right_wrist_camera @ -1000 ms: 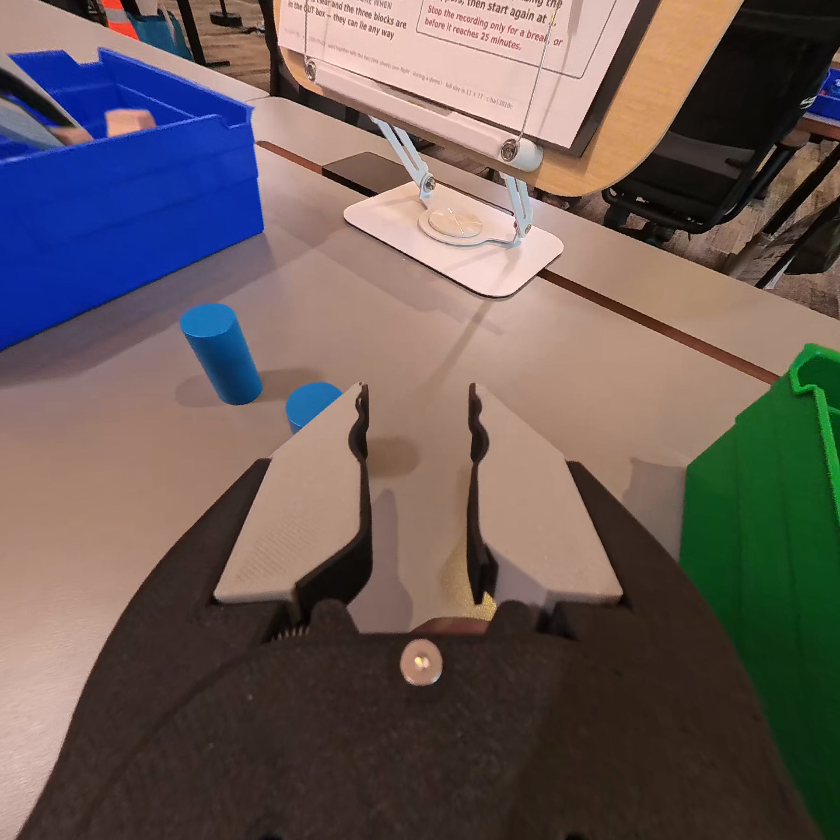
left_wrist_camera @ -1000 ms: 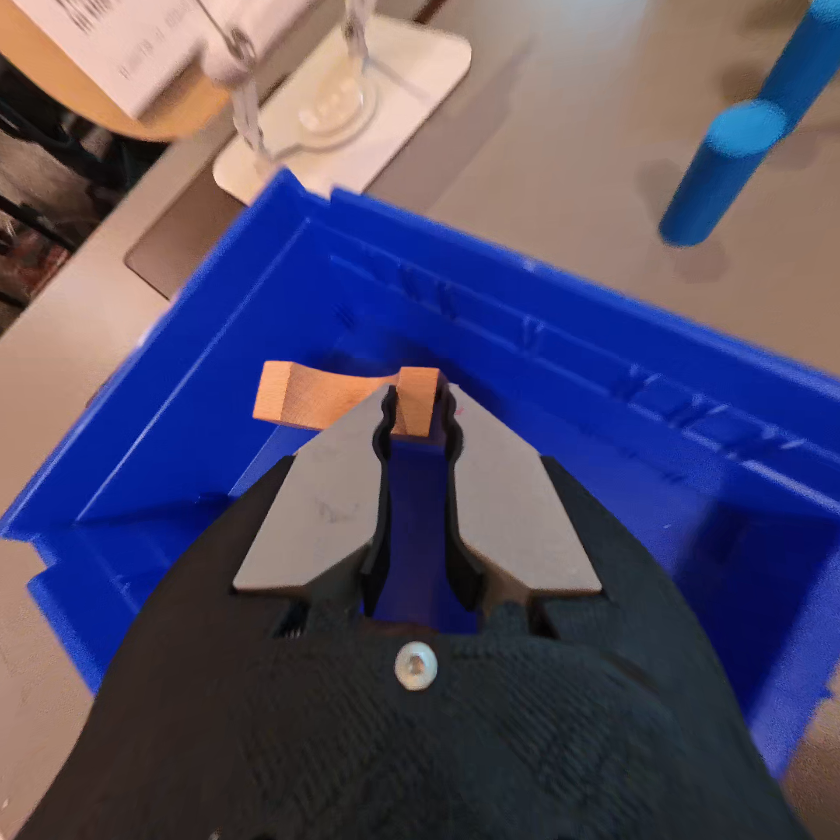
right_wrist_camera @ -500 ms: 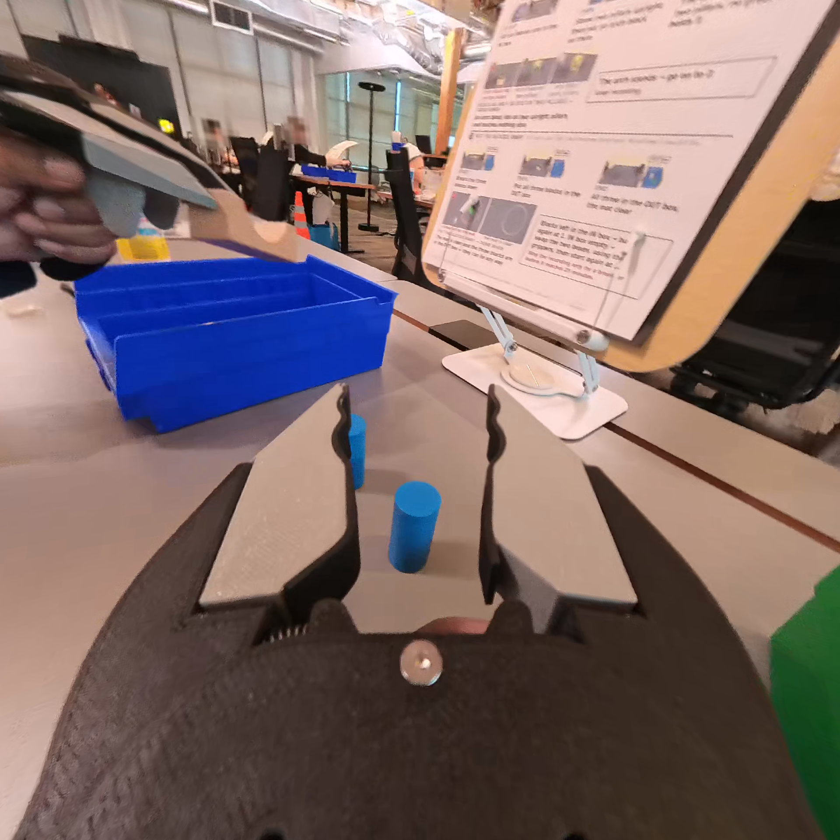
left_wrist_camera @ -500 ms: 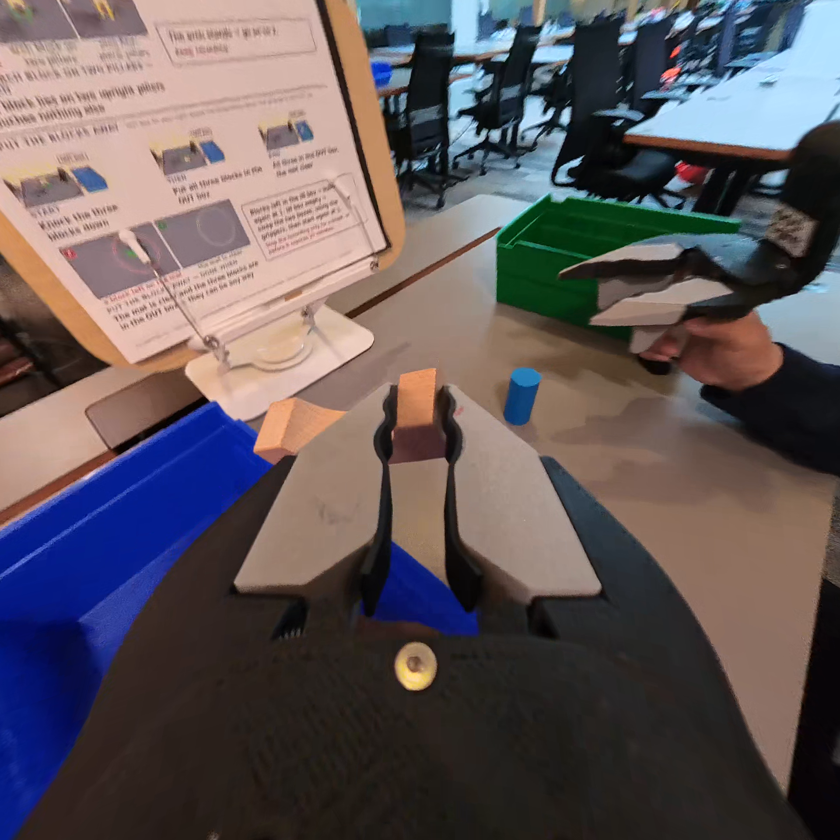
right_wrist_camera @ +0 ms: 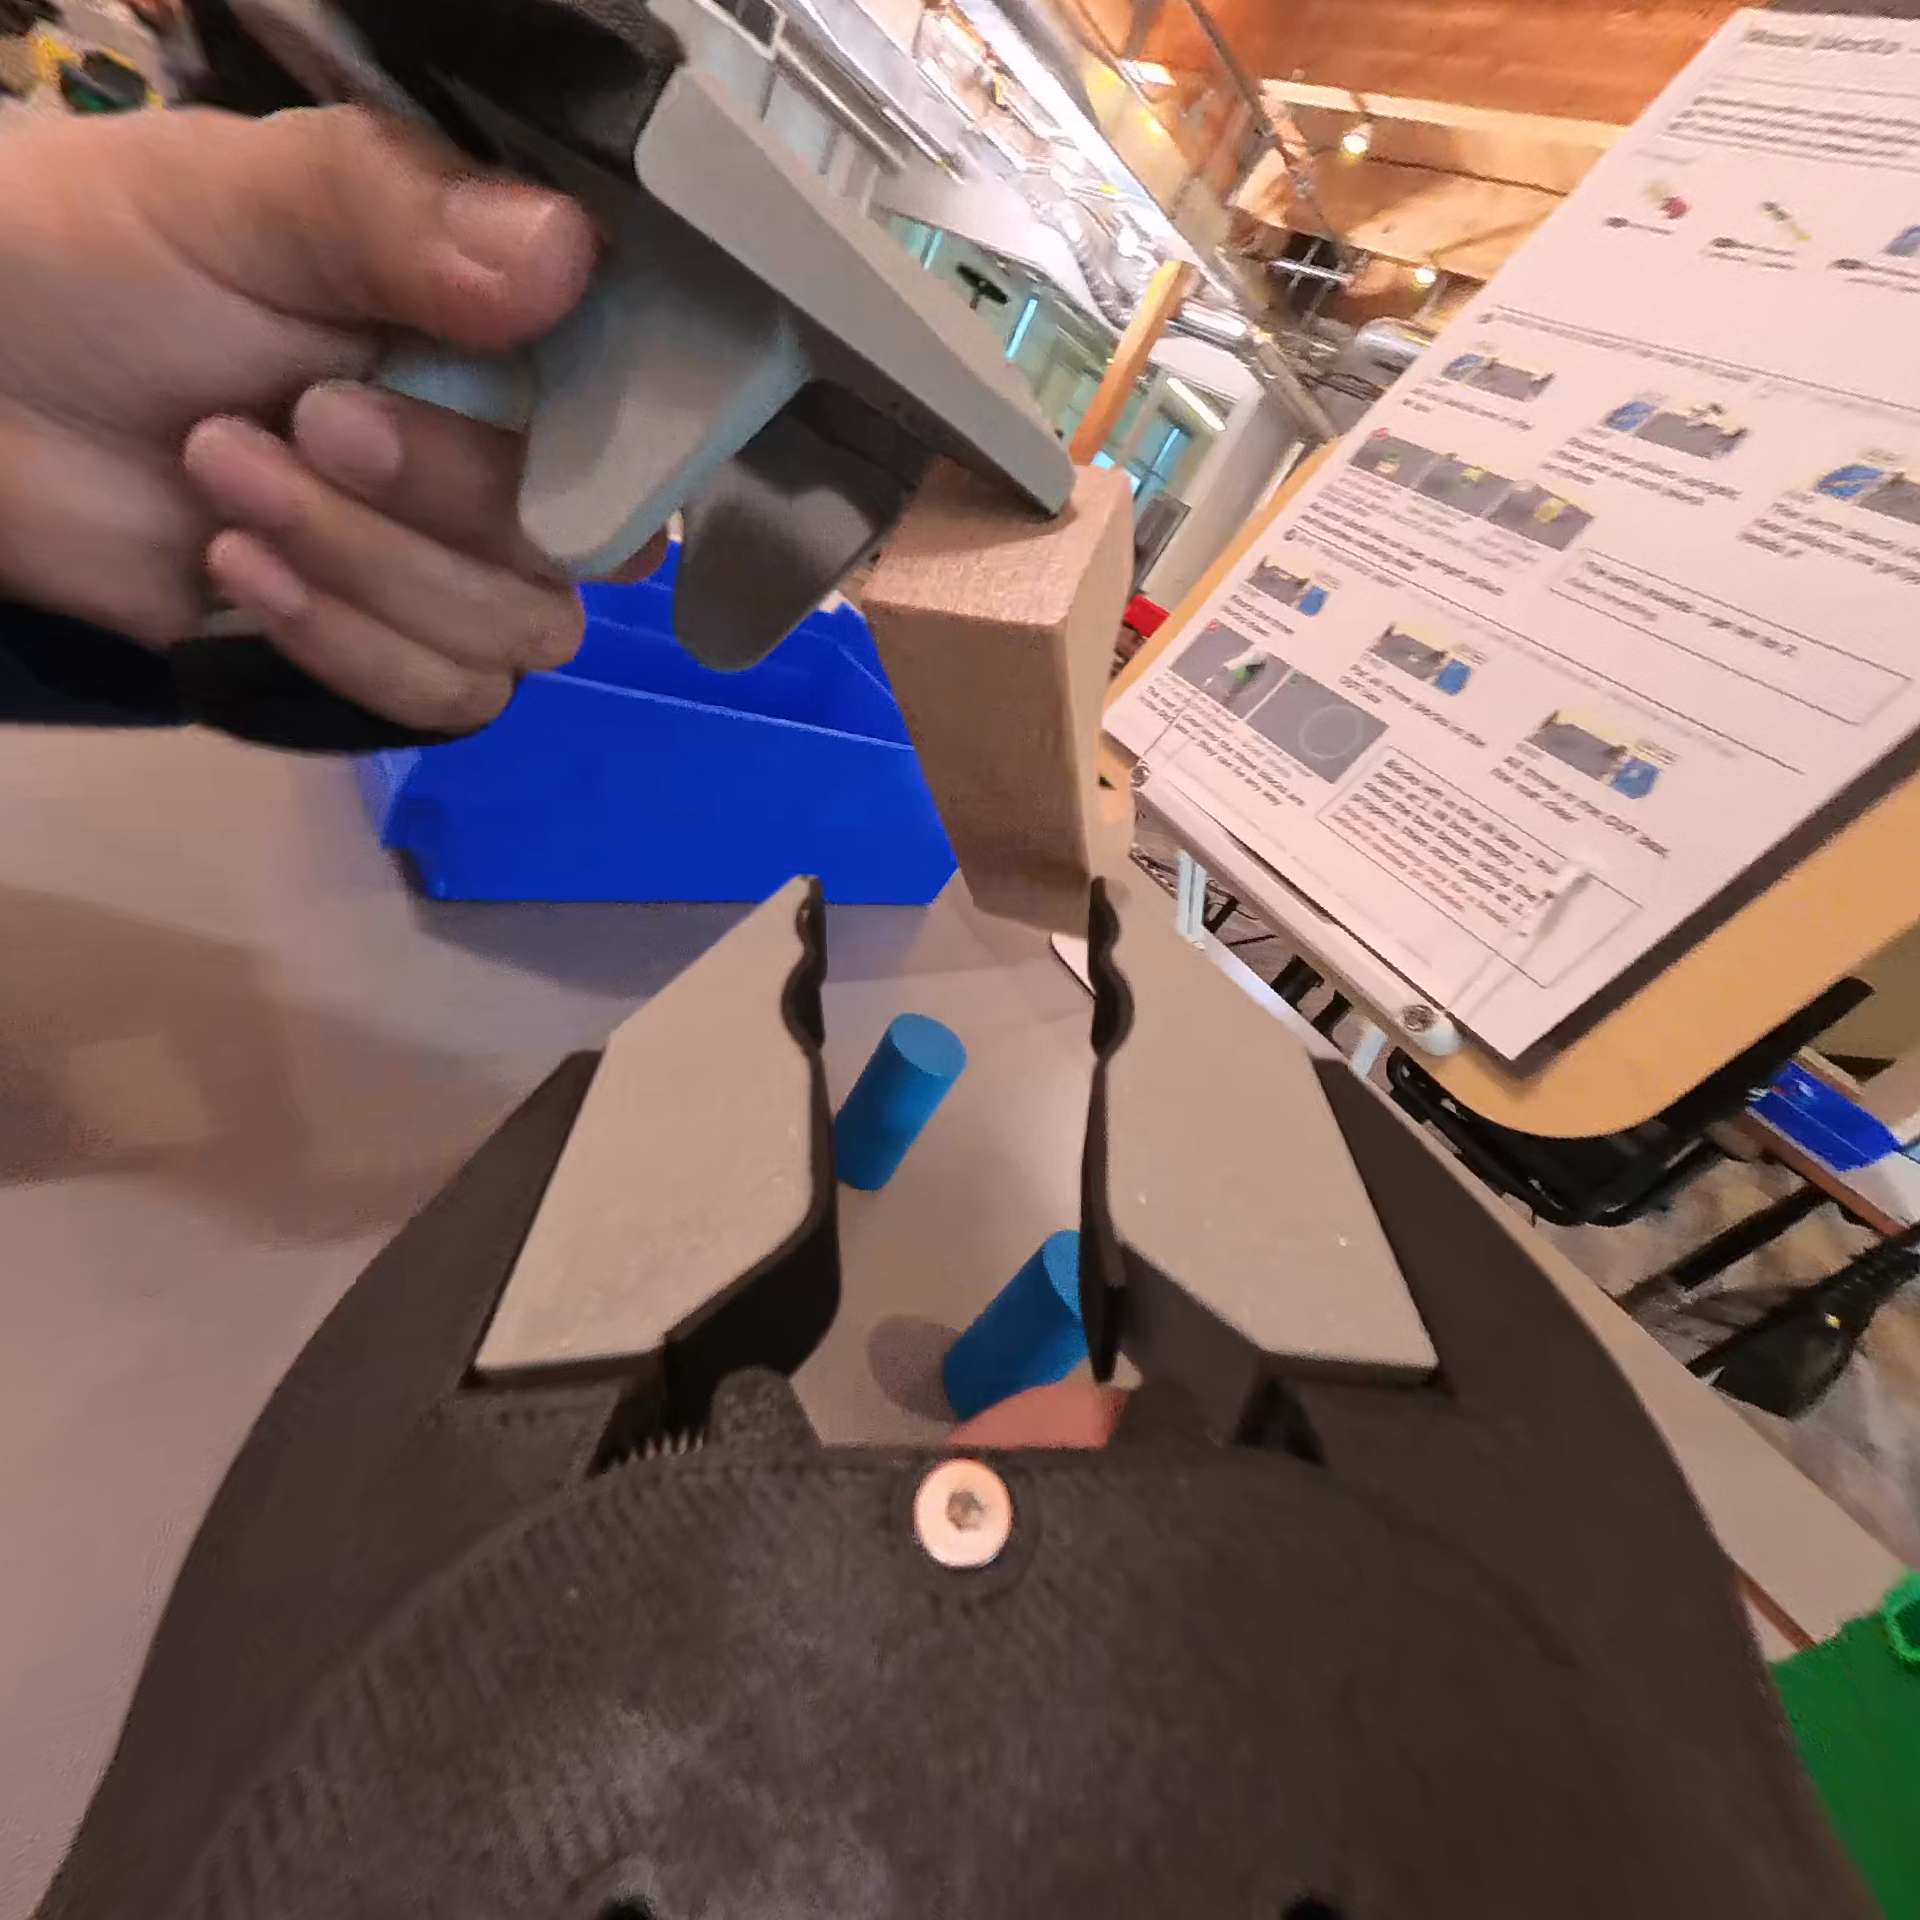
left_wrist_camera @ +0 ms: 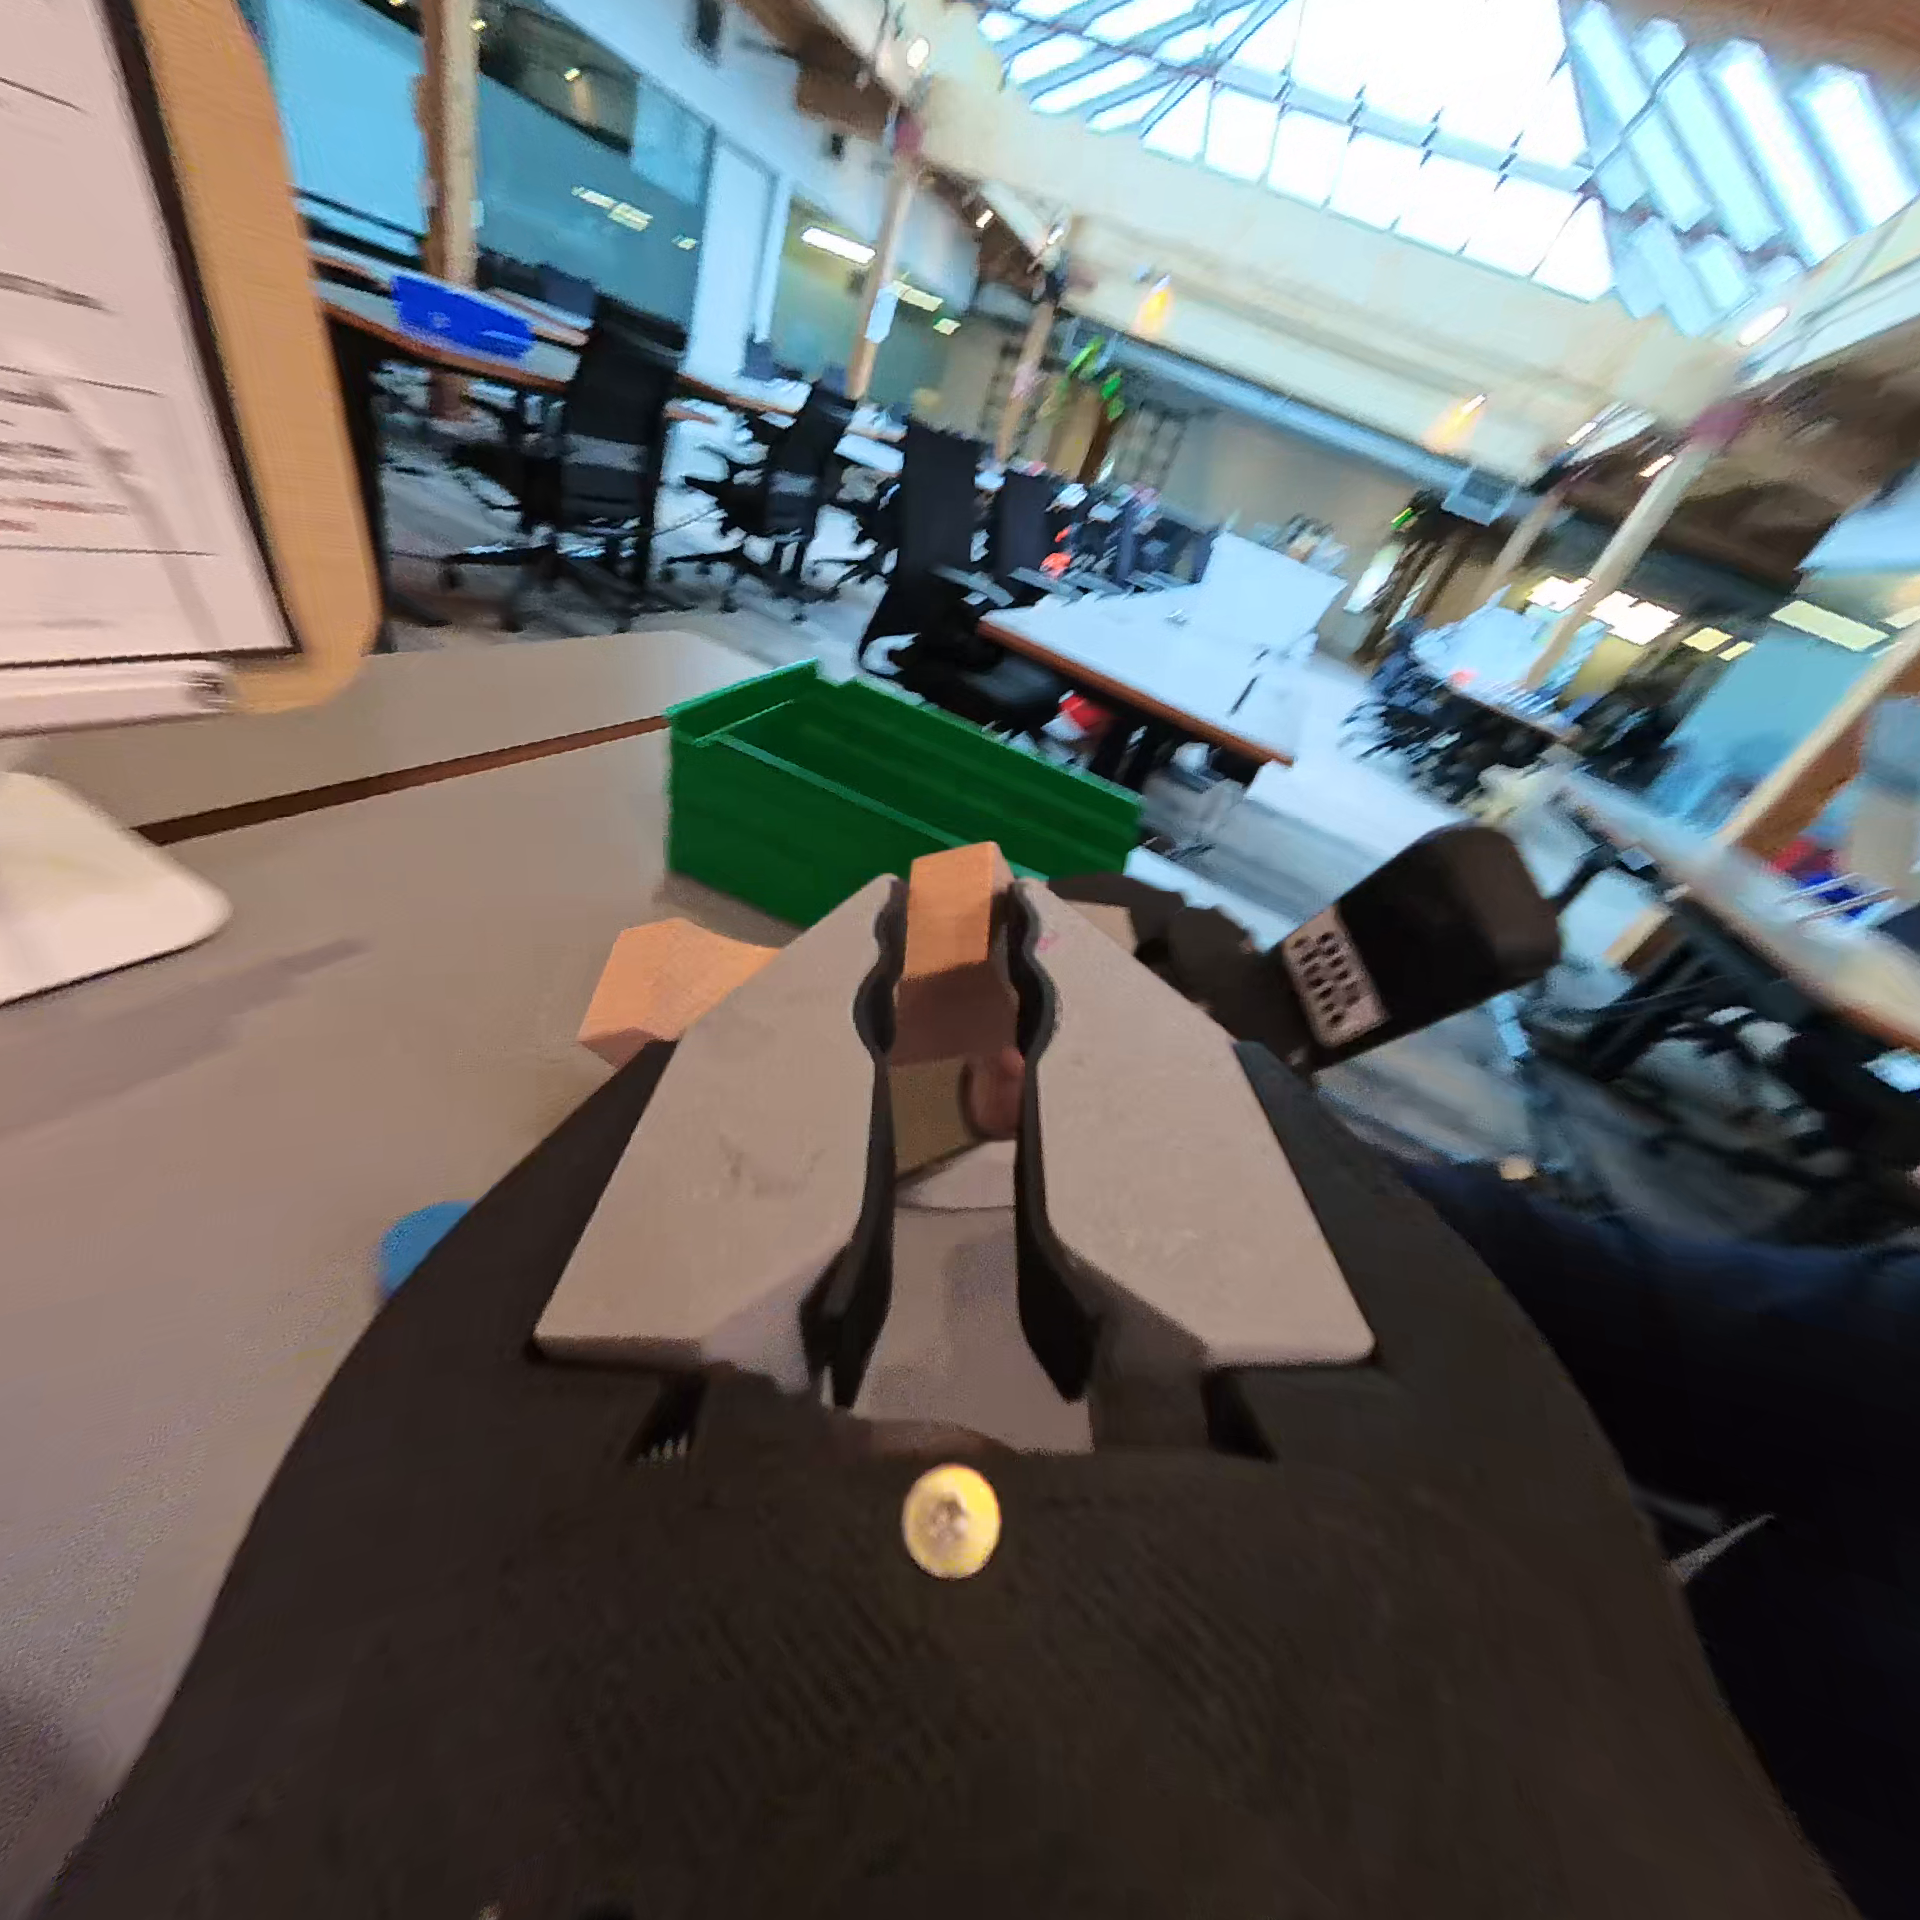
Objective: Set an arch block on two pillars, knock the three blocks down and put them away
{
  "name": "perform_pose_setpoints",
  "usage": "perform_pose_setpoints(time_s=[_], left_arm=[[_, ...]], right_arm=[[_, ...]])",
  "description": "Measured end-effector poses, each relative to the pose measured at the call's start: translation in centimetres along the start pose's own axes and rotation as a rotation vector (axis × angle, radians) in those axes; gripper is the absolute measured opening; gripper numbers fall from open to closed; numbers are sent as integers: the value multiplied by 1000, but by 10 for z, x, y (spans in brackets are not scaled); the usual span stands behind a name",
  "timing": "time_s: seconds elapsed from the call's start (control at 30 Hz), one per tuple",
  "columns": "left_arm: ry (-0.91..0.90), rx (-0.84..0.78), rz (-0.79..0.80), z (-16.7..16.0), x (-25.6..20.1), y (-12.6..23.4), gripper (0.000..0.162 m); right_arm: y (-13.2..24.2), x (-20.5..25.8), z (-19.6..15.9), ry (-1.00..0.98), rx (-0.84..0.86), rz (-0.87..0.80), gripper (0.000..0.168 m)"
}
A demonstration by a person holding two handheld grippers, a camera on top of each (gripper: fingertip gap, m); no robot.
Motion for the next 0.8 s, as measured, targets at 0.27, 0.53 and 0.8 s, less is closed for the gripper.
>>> perform_pose_setpoints(time_s=[0.27, 0.53, 0.8], left_arm=[[227, -150, -158, -13, 4, -28, 16], [252, -150, -104, -23, 13, -18, 15], [64, 23, 20, -29, 9, 22, 26]], right_arm=[[4, -16, 0, -54, -1, -123, 57], [-1, -10, -4, 47, 113, -88, 32], [3, 6, -11, 35, 225, 267, 31]])
Point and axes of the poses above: each gripper's, where its closed fingertips meet, y back along the fingers, z out of its top, x = y × z across the jaws, the point moved 8 cm from there along y, back along the fingers, and after that the axes turned 4 degrees about -z, right-handed, at the moved point
